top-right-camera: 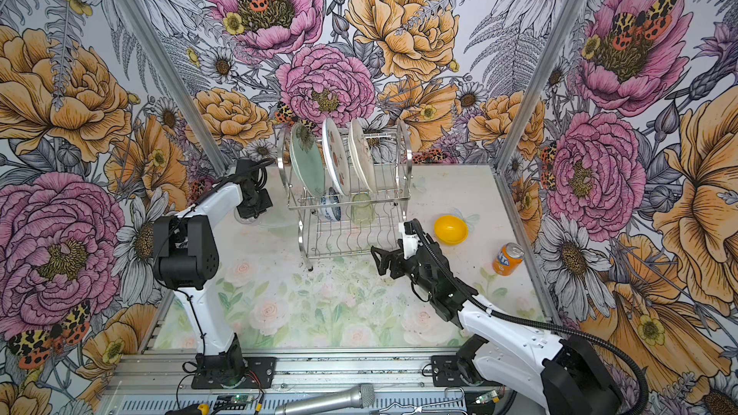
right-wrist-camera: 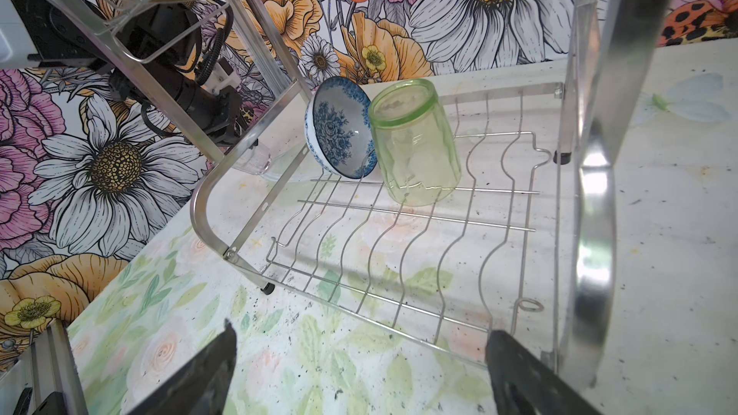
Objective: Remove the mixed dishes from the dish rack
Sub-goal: 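Carry the clear glass from the rack and lower it with the left gripper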
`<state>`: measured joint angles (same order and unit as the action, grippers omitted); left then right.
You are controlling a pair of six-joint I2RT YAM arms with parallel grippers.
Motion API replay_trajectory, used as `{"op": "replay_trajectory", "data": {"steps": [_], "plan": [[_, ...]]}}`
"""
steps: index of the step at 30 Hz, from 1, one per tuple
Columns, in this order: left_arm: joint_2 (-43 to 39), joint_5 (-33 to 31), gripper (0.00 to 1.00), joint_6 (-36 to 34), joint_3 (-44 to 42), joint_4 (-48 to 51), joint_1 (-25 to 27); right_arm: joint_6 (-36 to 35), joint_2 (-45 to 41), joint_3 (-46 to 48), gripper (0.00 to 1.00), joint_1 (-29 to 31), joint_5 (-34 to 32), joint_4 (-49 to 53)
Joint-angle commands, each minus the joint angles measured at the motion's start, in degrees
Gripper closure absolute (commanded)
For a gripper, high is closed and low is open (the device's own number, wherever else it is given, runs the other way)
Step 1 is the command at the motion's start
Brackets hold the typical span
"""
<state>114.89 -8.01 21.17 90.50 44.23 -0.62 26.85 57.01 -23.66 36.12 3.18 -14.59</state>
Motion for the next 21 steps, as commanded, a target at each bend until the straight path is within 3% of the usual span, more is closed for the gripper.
{"op": "replay_trajectory", "data": {"steps": [1,4,6,12,16,21], "plan": [[0.54,2.08,1.0,-1.18,3.7,1.03,-0.37,-1.1,-0.73,0.02,0.01,-0.52,-0.72,-0.26],[1.34,2.04,0.99,-1.45,5.27,1.72,-0.36,-1.1,-0.17,-0.18,0.01,-0.57,-0.38,-0.24],[1.72,1.59,0.65,-1.95,6.46,2.46,-0.32,-1.03,0.18,-0.25,0.01,-0.61,-0.01,-0.19],[0.6,-0.88,0.25,-3.86,8.06,2.94,-0.11,-1.1,0.4,-0.73,0.01,-0.7,0.56,0.35],[-1.18,-1.84,0.18,-4.11,7.86,2.93,-0.08,-1.09,0.22,-1.1,0.01,-0.79,0.56,0.92],[-6.34,-1.66,0.01,-3.1,4.8,2.69,0.51,-0.75,-0.18,-1.64,0.01,-0.79,0.77,1.58]]}}
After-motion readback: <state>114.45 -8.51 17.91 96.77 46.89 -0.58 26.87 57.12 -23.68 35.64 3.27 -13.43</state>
